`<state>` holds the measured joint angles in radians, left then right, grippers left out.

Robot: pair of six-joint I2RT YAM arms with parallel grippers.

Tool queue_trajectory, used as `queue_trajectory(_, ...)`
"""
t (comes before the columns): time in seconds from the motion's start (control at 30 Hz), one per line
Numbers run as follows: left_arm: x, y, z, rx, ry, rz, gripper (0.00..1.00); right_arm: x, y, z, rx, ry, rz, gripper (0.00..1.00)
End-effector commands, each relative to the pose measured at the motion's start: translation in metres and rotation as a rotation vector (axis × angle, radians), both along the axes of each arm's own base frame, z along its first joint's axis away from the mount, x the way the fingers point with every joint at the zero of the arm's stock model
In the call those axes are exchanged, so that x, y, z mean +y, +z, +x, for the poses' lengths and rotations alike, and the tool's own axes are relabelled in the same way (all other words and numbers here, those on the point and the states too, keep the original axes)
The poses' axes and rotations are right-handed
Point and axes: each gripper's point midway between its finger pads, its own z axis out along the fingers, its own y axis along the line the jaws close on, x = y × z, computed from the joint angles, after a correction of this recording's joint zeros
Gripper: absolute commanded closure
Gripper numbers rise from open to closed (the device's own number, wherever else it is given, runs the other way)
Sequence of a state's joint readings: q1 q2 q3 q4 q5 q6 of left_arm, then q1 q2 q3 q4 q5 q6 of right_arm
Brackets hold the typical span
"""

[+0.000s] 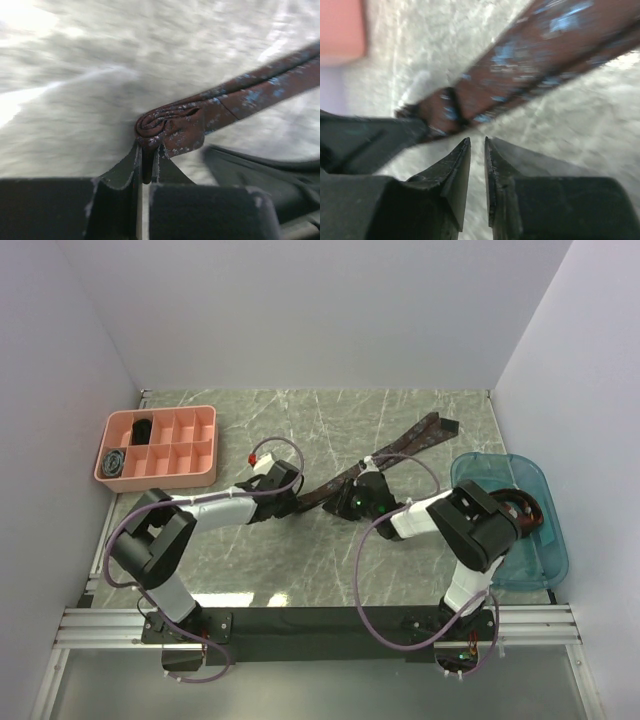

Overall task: Roll the ties
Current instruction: Roll the tie

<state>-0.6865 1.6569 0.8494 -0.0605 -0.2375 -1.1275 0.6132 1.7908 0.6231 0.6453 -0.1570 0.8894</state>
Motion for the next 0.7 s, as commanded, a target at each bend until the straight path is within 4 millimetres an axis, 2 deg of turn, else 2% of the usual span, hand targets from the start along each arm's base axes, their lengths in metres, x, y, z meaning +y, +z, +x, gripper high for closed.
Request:
queue_trajectory(0.0, 0.045, 0.002, -0.015, 0.069, -0.012, 0.246, 0.99, -0.016, 0.011, 0.002, -0.085, 0.068, -0.154, 0.74)
queue_trajectory(0.07, 0.055, 0.002, -0.023, 0.104, -0.032, 0.310, 0.99, -0.013, 0.024, 0.005, -0.133, 0.101, -0.162, 0.74)
queue_trajectory(0.13, 0.058, 0.009, -0.021, 0.102, -0.035, 0.336, 0.99, -0.006, 0.032, 0.004, -0.150, 0.145, -0.147, 0.74)
queue_trajectory(0.23, 0.063, 0.013, -0.026, 0.119, -0.047, 0.366, 0.99, 0.013, 0.048, 0.006, -0.187, 0.211, -0.092, 0.78)
queue_trajectory(0.33, 0.067, 0.020, -0.029, 0.132, -0.053, 0.386, 0.99, 0.042, 0.063, -0.001, -0.234, 0.304, -0.054, 0.77)
queue_trajectory(0.37, 0.068, 0.021, -0.030, 0.135, -0.055, 0.392, 0.99, 0.050, 0.066, 0.002, -0.245, 0.311, -0.056, 0.77)
queue_trajectory(0.57, 0.073, 0.037, -0.030, 0.128, -0.064, 0.417, 0.99, 0.085, 0.069, -0.001, -0.233, 0.368, 0.021, 0.75)
queue_trajectory(0.67, 0.074, 0.034, -0.032, 0.137, -0.068, 0.411, 0.99, 0.101, 0.065, -0.014, -0.260, 0.451, 0.012, 0.74)
